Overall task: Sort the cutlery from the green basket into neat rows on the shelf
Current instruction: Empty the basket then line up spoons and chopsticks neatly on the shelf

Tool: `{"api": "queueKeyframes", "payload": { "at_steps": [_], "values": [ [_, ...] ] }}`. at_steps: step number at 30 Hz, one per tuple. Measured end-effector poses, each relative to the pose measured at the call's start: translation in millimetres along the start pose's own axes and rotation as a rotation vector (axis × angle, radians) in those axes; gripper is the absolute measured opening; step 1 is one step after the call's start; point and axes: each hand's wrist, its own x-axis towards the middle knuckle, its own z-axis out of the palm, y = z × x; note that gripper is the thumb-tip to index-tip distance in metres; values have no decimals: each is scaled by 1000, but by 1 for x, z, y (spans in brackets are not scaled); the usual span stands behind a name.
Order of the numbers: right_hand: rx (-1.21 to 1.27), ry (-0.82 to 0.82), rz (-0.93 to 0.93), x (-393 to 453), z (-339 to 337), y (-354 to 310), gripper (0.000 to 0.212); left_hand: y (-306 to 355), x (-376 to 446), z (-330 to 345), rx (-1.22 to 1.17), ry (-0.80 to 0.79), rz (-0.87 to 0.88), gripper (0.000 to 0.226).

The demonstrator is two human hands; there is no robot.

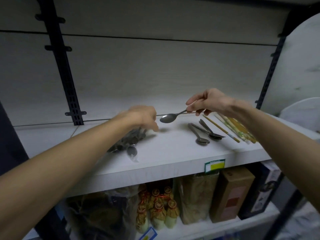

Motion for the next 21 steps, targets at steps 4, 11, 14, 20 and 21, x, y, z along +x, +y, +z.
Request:
{"api": "queueKeyframes", "payload": {
  "at_steps": [4, 11, 14, 20, 21],
  "values": [
    [69, 144, 12, -14, -14, 12, 34, 40, 2, 3, -185, 39, 254, 30],
    [249, 271, 71, -25, -33, 31, 26, 83, 10, 8, -518, -166, 380, 28],
    [262, 192, 116, -21, -30, 37, 17, 94, 9, 16, -571, -298, 398, 32],
    [157, 9, 207, -5, -12, 47, 15, 91, 18, 20, -522, -345, 243, 25],
    [144, -3, 231, -2, -9, 48, 17, 88, 19, 22, -516, -336, 217, 24]
  ]
}}
